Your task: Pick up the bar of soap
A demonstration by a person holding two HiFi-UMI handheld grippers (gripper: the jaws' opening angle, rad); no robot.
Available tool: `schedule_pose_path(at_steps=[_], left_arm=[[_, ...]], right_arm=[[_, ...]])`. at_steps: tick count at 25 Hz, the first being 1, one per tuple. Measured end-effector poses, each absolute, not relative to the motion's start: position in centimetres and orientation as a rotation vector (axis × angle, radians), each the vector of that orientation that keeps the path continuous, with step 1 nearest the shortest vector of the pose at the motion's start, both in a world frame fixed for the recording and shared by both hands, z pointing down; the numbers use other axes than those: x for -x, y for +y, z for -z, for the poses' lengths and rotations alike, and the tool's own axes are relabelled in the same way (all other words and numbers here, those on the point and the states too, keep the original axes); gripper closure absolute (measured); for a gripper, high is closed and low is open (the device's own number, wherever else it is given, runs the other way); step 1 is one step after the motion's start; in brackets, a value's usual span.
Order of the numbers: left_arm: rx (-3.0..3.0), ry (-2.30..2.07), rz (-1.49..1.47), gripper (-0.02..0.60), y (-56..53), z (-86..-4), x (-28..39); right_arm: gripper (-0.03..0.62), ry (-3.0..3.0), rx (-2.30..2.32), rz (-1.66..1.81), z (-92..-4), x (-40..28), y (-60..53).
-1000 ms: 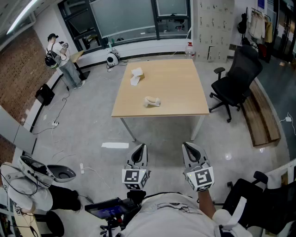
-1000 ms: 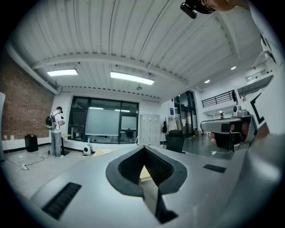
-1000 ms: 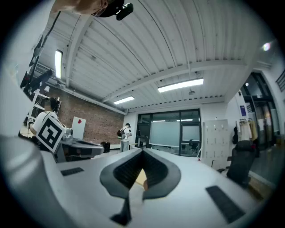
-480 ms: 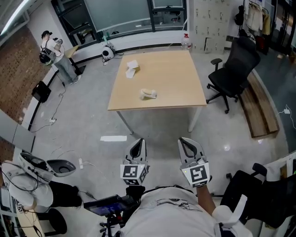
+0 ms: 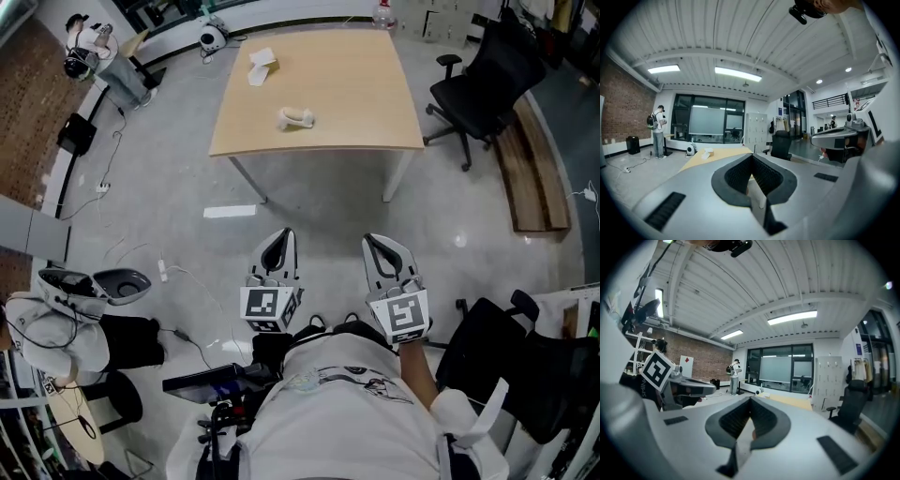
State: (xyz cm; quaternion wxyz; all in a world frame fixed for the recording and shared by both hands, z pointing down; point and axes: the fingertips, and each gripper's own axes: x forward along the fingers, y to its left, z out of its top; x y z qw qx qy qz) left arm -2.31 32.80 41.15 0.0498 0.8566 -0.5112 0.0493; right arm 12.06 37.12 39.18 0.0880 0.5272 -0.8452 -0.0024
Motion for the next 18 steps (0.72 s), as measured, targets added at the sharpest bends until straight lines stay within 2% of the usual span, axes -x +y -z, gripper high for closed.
schedule_pose_path(at_steps=[11,18], left_arm=[[-2.554,-1.539,-0.284,0.578,34.1,-44.7,-0.3],[-2.531,-1.529,-0.269,0.578,28.7,-45.2,1.7]], right_arm=[[0.591,-2.605,-1.437,-0.106,-42.3,-12.9,37.0],[0.591,-2.621,-1.392,-0.102,-42.3,-9.9,31.6]])
